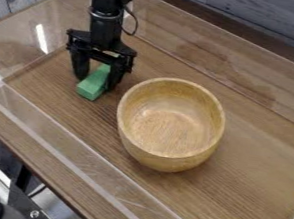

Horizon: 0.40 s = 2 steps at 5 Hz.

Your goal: Put the green block in the brown bowl

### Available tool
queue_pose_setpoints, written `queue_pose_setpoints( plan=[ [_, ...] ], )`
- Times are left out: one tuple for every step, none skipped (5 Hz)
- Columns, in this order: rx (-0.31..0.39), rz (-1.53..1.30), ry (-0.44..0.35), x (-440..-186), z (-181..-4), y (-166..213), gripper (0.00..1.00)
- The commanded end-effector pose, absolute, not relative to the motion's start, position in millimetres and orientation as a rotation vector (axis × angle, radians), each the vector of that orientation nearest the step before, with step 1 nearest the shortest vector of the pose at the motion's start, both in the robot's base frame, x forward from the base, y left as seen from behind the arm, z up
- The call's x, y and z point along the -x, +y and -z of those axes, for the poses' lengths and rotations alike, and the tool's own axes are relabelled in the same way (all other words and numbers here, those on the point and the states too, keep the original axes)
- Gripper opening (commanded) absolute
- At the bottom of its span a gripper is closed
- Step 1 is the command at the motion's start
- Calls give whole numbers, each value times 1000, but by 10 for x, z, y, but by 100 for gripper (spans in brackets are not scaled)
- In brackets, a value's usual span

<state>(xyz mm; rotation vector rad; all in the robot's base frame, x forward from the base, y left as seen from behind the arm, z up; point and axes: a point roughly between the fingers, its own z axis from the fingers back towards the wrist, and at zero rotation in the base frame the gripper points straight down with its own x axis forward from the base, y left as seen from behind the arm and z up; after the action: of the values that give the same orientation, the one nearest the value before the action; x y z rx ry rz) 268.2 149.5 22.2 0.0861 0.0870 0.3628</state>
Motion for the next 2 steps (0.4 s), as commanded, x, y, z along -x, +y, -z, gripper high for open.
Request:
queue_pose_setpoints(
  plan=[
    [-120,-369,46,-2762,-356,1579,100],
    [-123,-393,32,-2757,-383,1624,0]
  ],
)
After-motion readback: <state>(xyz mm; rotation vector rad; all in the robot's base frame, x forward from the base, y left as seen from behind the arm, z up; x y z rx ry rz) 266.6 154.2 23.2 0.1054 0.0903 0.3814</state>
